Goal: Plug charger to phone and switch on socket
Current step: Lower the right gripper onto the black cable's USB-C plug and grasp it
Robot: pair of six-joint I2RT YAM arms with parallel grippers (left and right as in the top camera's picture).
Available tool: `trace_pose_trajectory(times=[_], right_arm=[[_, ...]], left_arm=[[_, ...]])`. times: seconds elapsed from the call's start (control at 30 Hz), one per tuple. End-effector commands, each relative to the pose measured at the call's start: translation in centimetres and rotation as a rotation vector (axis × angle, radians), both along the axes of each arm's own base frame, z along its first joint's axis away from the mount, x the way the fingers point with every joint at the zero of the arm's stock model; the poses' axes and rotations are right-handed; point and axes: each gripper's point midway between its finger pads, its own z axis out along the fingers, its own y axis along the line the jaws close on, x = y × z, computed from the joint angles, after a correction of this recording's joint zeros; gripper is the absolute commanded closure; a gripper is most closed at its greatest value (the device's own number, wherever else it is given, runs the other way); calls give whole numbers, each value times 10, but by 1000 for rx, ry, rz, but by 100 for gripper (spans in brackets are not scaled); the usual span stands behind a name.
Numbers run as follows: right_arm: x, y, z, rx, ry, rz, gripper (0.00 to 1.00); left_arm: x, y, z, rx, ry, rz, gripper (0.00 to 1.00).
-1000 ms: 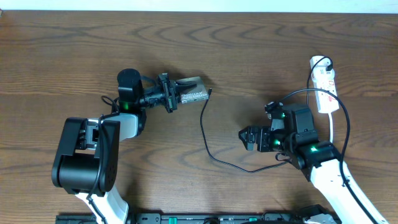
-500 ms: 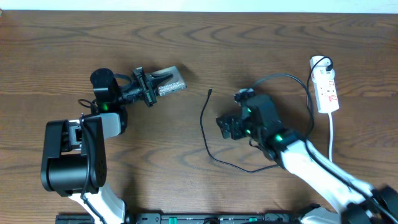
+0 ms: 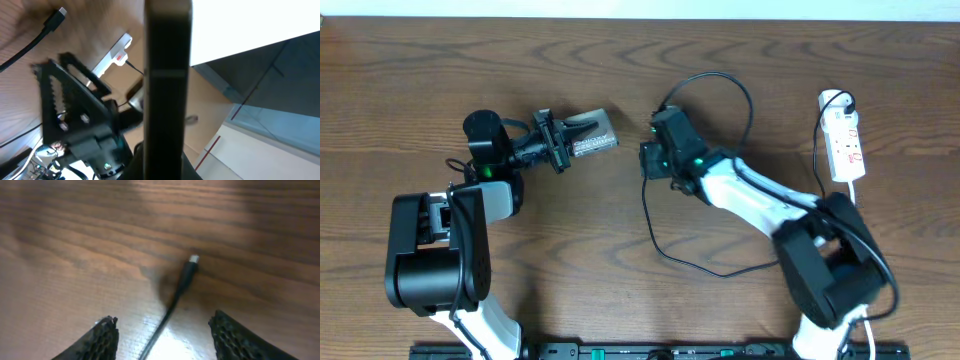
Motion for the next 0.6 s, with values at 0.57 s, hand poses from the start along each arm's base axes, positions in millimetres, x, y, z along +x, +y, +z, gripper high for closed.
trace_pose_trajectory(times=[0.57], right_arm=[[18,-5,-49,-118,84,-240,85]], left_arm=[[-2,-2,10,17,-84,-44,92]])
